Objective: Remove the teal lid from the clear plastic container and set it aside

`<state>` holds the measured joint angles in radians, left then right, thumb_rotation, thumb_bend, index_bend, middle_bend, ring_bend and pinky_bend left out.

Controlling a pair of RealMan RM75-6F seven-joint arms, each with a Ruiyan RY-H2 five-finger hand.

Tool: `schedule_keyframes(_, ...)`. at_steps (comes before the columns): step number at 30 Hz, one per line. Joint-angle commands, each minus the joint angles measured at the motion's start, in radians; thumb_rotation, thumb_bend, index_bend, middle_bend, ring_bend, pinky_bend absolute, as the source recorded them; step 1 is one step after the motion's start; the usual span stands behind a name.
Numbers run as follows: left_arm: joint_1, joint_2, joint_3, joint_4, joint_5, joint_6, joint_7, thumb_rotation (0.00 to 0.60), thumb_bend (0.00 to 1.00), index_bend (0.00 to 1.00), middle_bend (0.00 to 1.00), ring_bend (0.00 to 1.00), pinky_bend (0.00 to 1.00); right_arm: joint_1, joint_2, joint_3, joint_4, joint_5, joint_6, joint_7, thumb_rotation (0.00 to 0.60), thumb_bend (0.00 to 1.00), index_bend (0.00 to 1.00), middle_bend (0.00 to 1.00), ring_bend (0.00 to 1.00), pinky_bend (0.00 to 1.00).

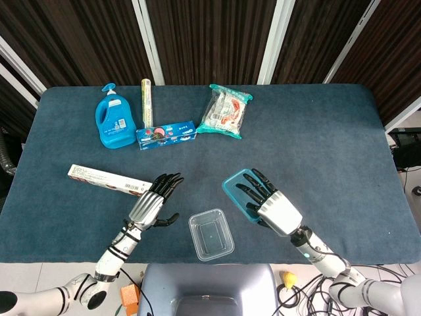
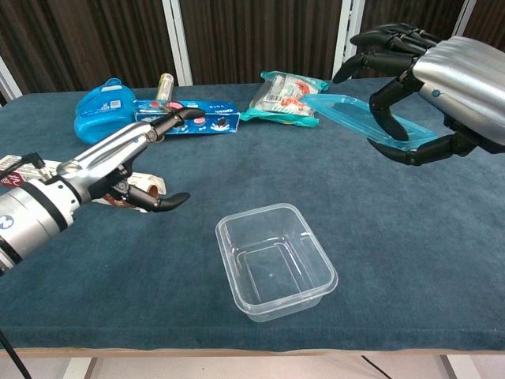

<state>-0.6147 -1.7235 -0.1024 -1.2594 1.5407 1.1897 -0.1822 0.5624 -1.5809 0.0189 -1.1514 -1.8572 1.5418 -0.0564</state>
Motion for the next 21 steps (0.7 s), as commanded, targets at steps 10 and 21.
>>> schedule_keyframes(10,0.031,0.113,0.047,-0.065,0.033,0.028,0.021,0.6,0.31,0.0,0.0,0.0,0.0,-0.028,-0.156,-0.025,0.369,0.167,-0.238,0.146,0.6,0.46,0.33,0.18,0.03,0.01)
schedule_keyframes(21,0.044,0.129,0.046,-0.048,0.025,0.041,-0.01,0.6,0.31,0.0,0.0,0.0,0.0,-0.053,-0.06,-0.078,0.153,0.186,-0.317,0.088,0.564,0.06,0.0,0.0,0.0,0.0)
